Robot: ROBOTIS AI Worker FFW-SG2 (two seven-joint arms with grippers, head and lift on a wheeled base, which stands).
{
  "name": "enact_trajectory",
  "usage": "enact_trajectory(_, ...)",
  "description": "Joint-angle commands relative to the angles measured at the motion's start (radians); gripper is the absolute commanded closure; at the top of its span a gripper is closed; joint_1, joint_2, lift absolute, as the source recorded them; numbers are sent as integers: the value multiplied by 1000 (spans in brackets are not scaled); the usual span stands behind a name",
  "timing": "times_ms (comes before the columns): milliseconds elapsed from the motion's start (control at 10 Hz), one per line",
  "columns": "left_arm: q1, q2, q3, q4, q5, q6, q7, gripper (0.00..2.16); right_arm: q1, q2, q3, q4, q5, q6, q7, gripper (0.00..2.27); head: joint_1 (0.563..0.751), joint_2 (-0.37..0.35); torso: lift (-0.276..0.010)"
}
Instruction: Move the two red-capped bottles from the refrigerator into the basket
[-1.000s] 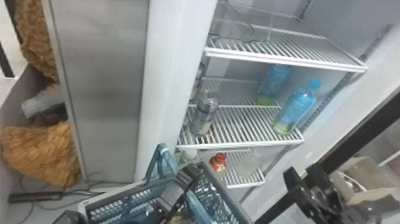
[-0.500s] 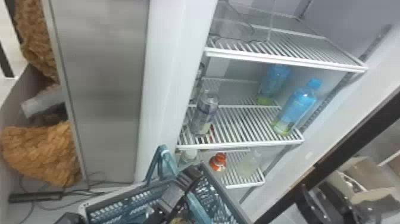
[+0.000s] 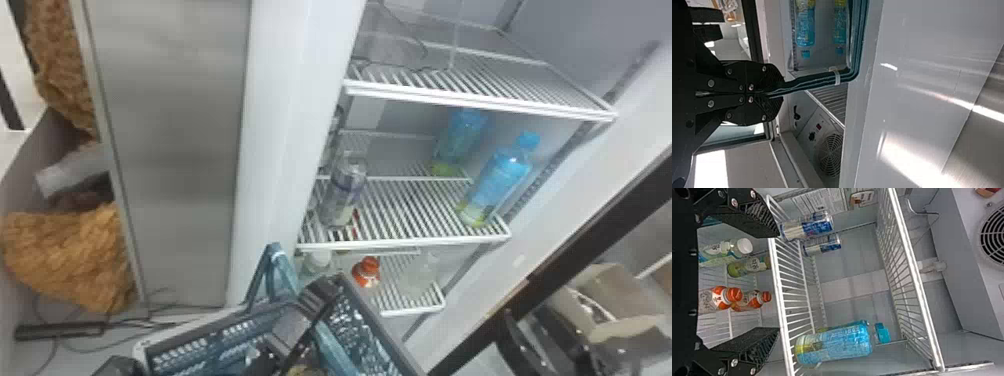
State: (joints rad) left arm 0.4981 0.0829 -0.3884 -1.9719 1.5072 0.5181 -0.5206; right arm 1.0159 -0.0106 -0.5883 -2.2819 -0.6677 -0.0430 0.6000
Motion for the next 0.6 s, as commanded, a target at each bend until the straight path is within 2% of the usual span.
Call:
enact_trajectory(0,-2,-2,2,0,-4,5,1,1204,-5,-2,0,1,4,9,0,182,695,-350,0)
enact_trajectory(500,0,-5,5,0,-6,10,2,1204,-5,-3,2,-2,8,18,0,182,695,-350,0)
